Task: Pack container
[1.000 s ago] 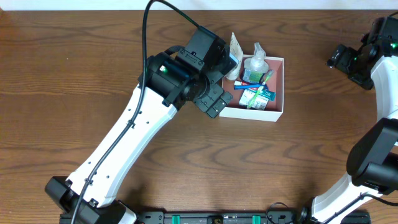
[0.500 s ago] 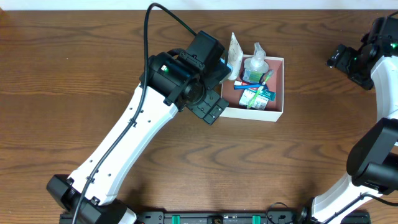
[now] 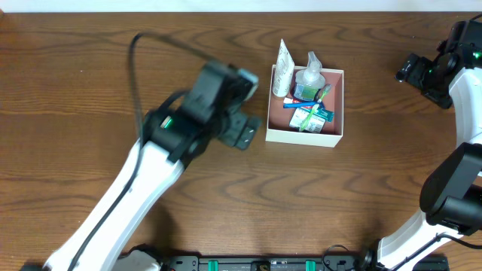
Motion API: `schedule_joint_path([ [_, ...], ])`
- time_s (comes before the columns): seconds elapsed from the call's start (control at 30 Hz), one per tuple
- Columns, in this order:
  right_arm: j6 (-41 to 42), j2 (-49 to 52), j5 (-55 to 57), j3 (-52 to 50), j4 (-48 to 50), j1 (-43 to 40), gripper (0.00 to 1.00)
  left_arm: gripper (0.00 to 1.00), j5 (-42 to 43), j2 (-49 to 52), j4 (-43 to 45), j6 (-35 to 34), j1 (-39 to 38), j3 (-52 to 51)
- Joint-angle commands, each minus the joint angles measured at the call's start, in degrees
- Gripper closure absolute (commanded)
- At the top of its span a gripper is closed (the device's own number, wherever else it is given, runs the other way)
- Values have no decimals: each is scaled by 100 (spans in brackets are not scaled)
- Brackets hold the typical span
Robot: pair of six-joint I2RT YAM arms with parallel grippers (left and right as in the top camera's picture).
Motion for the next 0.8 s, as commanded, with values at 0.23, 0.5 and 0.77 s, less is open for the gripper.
schedule_joint_path([
  [0.23, 57, 13, 15, -17, -7, 13, 1, 2, 551, -2874, 3235, -374, 1484, -3941],
  [0.5, 57, 11, 15, -17, -7, 13, 1, 2, 581, -5182, 4238, -498, 2472, -5727],
  [0.77, 57, 11, 15, -17, -7, 20, 1, 2, 575, -6618, 4428, -490, 2868, -6443],
])
